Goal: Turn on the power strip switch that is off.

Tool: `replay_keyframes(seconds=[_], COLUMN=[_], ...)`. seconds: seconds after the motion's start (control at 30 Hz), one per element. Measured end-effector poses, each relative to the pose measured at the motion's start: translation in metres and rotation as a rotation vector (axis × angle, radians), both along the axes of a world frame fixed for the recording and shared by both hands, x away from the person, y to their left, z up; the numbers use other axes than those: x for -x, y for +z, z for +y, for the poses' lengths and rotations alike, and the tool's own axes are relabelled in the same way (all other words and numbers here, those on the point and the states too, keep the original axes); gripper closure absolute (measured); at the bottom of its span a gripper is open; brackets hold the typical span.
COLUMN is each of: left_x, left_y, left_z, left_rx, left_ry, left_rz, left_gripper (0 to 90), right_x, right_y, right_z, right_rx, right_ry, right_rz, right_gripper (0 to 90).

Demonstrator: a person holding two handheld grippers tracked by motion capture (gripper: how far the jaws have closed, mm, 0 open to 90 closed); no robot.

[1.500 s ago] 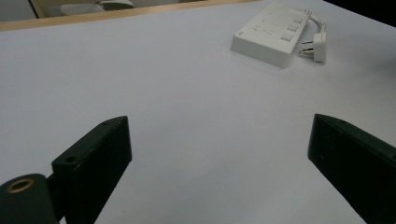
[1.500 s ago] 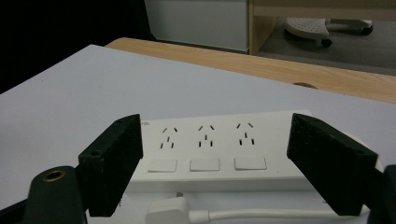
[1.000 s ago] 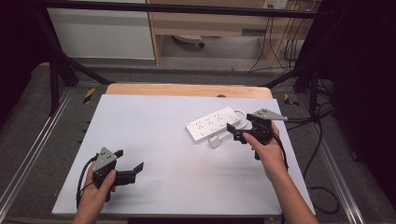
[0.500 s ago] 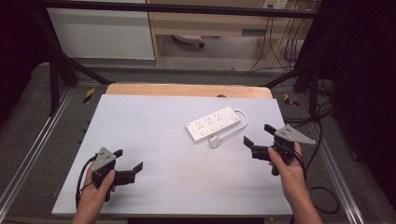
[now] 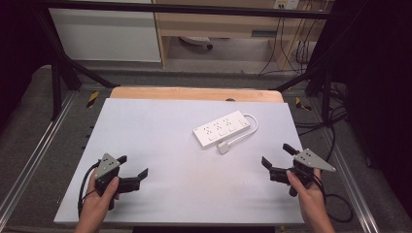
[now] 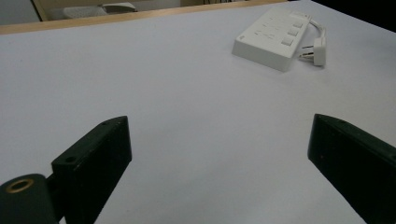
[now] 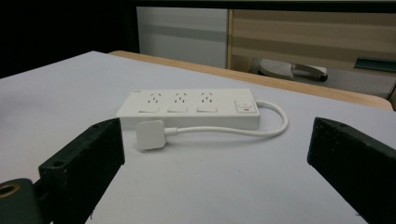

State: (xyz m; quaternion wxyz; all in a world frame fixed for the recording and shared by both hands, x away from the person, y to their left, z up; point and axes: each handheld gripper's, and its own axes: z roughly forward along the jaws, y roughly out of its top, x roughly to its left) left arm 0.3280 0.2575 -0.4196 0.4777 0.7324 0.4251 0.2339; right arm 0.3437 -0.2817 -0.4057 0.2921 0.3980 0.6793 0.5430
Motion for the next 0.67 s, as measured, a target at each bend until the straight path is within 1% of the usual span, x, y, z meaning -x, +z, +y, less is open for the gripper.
replay_keyframes(seconds=[0.2, 0.23, 0.37, 0.43, 0.47, 0.5, 0.6, 0.67], left_x=[0.0, 0.0, 0.0, 0.0, 0.0, 0.0, 0.0, 0.0], left_y=[0.0, 0.0, 0.0, 0.0, 0.0, 0.0, 0.0, 0.0], left_z=[0.0, 0.0, -0.001, -0.002, -0.002, -0.002, -0.002, -0.002], left_rx=[-0.002, -0.001, 0.002, 0.0, 0.001, 0.001, 0.0, -0.001], left_ry=[-0.002, -0.003, -0.01, -0.012, -0.013, -0.014, -0.013, -0.013], left_rz=[0.001, 0.0, 0.001, 0.001, 0.001, 0.001, 0.003, 0.004], left_gripper=[6.3, 6.3, 6.3, 6.3, 6.3, 6.3, 6.3, 6.3], right_x=[-0.002, -0.002, -0.004, -0.005, -0.006, -0.007, -0.01, -0.012], right_y=[-0.016, -0.019, -0.031, -0.035, -0.038, -0.04, -0.045, -0.048], right_z=[0.002, 0.003, 0.01, 0.014, 0.017, 0.02, 0.026, 0.029], right_rx=[0.014, 0.023, 0.035, 0.033, 0.042, 0.041, 0.077, 0.108], right_ry=[0.019, 0.022, 0.054, 0.061, 0.067, 0.074, 0.093, 0.084], right_rz=[0.004, 0.004, 0.043, 0.066, 0.069, 0.084, 0.104, 0.129], right_gripper=[4.5, 4.6, 3.8, 3.7, 3.4, 3.2, 3.3, 3.5])
